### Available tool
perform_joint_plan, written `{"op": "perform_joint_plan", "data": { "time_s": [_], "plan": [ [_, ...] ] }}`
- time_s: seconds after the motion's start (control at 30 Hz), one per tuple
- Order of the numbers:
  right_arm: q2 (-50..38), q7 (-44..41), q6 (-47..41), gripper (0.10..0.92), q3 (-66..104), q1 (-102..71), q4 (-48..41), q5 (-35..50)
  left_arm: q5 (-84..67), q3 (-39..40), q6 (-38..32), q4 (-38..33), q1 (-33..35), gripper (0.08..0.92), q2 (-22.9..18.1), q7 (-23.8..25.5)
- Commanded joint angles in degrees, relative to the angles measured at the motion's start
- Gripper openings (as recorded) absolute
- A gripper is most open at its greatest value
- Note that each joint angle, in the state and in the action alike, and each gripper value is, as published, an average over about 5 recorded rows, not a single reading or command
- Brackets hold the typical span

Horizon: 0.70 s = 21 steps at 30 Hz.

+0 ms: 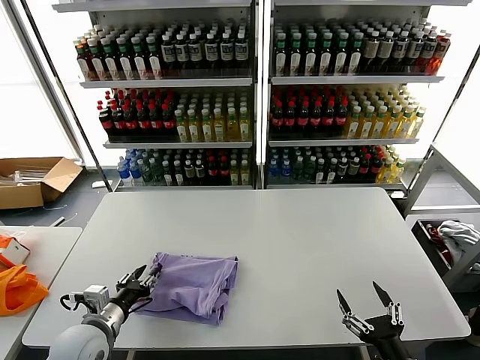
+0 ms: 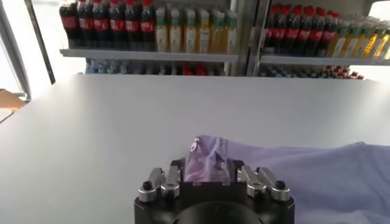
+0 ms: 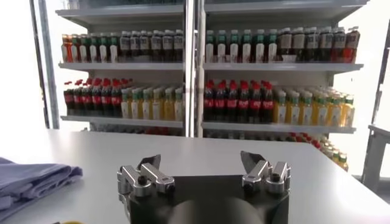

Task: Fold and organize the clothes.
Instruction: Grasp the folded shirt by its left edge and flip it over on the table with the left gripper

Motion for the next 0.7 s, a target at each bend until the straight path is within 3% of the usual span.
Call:
{"op": "perform_joint_plan", "data": {
  "time_s": [0.03, 0.23, 0.3, 0.4, 0.7],
  "plan": [
    [0.0, 0.0, 0.1, 0.823, 0.6, 0.0, 0.1, 0.2, 0.4, 0.7, 0.9, 1.7, 0.1, 0.540, -0.7, 0.9],
    [-0.1, 0.0, 0.1, 0.823, 1.2, -0.2, 0.4, 0.6, -0.5, 1.3, 1.3, 2.2, -0.5, 0.705, -1.0, 2.1],
    [-0.1, 0.0, 0.1, 0.823, 1.3, -0.2, 0.5, 0.8, -0.8, 1.3, 1.4, 2.1, -0.4, 0.725, -1.0, 2.2],
    [0.1, 0.1, 0.2, 0.823, 1.5, -0.2, 0.6, 1.2, -0.8, 1.1, 1.4, 1.9, 0.0, 0.676, -1.2, 2.4],
    [0.1, 0.5, 0.5, 0.823, 2.0, -0.2, 0.9, 1.7, -1.1, 0.4, 1.3, 0.8, 0.6, 0.416, -2.6, 2.6]
  ]
}}
